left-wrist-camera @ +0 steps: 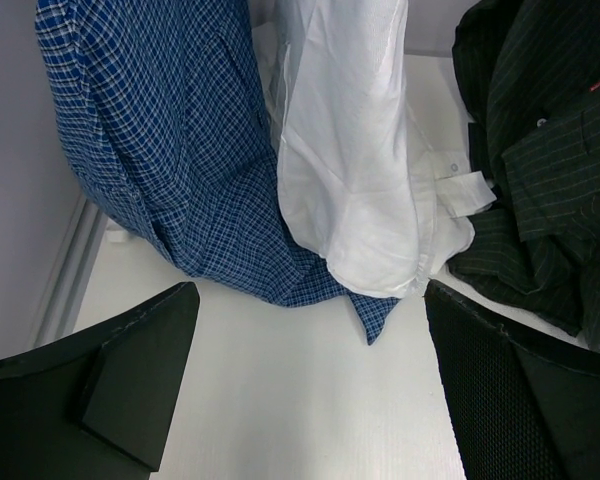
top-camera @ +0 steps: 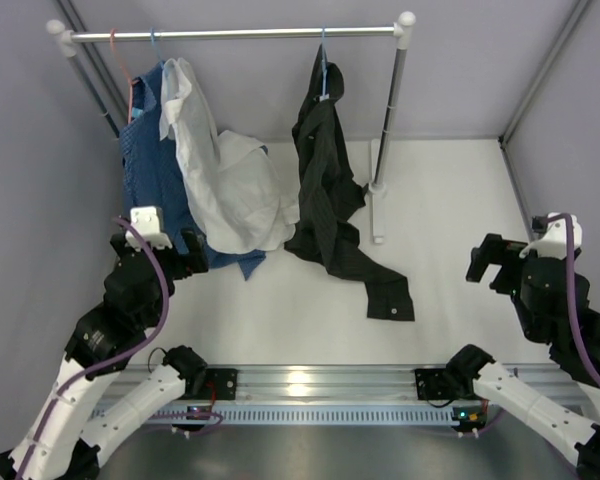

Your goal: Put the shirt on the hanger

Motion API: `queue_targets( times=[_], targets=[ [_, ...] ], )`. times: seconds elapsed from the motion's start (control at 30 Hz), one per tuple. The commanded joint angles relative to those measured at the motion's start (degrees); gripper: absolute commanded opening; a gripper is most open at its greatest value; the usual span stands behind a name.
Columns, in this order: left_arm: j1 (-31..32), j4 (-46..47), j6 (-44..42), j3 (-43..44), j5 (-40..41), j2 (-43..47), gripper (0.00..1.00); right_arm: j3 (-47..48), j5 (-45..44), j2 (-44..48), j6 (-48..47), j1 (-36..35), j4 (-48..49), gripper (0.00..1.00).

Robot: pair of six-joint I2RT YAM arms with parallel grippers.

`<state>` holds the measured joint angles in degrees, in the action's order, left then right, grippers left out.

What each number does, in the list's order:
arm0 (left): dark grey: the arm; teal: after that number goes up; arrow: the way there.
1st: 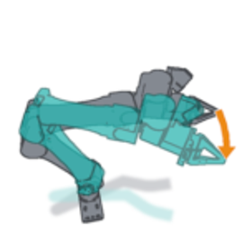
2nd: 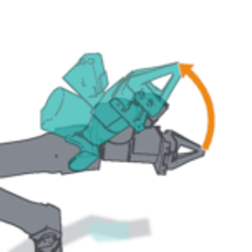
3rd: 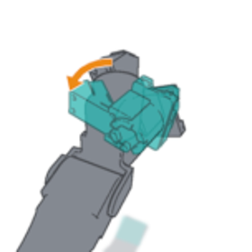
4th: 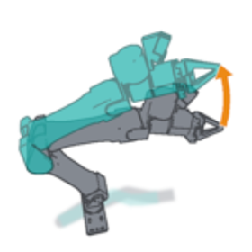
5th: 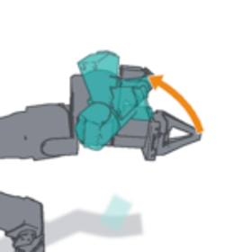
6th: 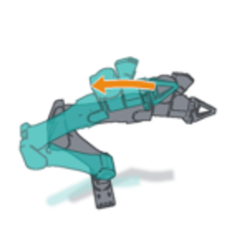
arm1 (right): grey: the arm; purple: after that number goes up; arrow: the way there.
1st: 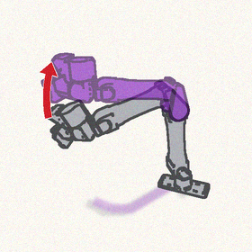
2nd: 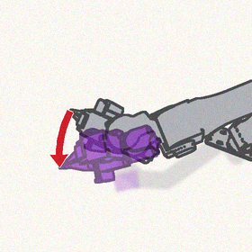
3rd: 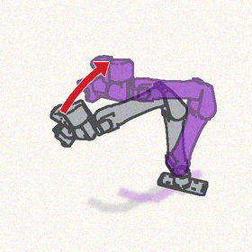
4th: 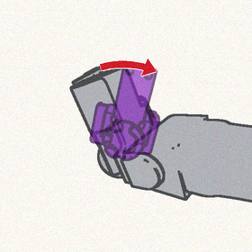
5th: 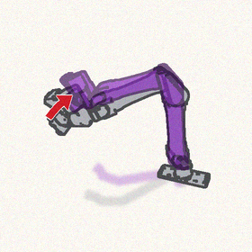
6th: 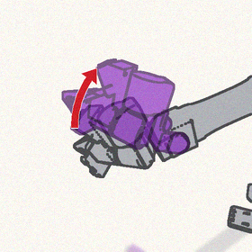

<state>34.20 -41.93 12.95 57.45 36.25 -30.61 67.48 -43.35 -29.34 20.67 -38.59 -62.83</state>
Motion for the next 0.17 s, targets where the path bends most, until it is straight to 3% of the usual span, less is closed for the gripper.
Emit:
queue_targets(
  times=[0.0,0.13],
  targets=[
    [-0.3,-0.2,-0.5,-0.6,-1.3,0.6,0.98,0.3,0.3,0.1,-0.4,0.3,-0.9,1.00],
    [-0.3,-0.1,-0.1,-0.8,-1.9,0.4,0.98,-0.3,0.3,0.1,-0.1,0.3,-0.6,1.00]
  ],
)
